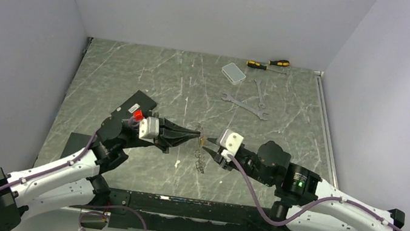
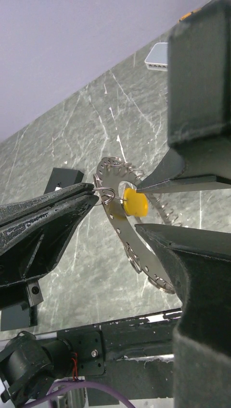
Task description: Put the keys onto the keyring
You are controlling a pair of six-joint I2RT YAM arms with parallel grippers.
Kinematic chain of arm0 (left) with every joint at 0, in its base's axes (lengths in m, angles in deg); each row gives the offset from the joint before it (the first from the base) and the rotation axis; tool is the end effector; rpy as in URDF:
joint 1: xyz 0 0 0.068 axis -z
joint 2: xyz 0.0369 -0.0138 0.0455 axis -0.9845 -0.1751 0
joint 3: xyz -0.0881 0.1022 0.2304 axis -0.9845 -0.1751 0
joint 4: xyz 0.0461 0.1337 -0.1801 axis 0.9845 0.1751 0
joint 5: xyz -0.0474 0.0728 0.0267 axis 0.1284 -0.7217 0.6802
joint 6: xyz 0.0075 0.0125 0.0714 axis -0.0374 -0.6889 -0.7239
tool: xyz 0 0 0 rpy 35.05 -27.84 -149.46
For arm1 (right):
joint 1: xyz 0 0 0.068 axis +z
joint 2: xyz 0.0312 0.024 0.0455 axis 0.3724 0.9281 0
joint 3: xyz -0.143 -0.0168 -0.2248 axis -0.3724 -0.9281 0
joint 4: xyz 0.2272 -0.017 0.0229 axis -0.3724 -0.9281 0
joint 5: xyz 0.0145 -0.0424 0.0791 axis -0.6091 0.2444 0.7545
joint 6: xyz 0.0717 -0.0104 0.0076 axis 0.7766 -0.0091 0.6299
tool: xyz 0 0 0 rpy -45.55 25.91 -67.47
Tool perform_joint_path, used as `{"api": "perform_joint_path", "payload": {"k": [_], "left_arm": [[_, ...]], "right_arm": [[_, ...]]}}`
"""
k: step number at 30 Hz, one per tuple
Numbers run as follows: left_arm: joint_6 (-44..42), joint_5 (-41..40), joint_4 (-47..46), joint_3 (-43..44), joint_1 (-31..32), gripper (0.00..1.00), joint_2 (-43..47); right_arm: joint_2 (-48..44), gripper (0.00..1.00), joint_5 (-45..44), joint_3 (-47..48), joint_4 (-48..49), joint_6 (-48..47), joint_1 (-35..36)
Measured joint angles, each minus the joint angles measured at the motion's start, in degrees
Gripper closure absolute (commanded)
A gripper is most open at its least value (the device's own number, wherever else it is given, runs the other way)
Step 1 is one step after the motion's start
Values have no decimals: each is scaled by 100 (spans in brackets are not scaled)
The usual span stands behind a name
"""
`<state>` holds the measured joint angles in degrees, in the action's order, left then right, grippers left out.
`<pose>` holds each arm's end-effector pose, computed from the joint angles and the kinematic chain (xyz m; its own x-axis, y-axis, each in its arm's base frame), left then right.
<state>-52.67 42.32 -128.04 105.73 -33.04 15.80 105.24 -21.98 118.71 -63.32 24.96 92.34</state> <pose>0.0981 -0.1534 0.3400 0.1873 -0.2930 -0.9376 0.9739 0.1799 0.1383 0.0641 0.1628 0.3469 0.2168 -0.2631 -0.9401 -0.8804 0.3634 -0.3047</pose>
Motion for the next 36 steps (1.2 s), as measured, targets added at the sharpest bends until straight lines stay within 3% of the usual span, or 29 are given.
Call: {"api": "perform_joint_path", "payload": {"k": [20, 36], "left_arm": [[402, -109, -601, -216, 0, 100, -2], [758, -166, -1331, -428, 0, 100, -7]], "right_arm": [[-164, 68, -26, -280, 1038, 153, -7], [114, 80, 138, -280, 1421, 236, -50]]}}
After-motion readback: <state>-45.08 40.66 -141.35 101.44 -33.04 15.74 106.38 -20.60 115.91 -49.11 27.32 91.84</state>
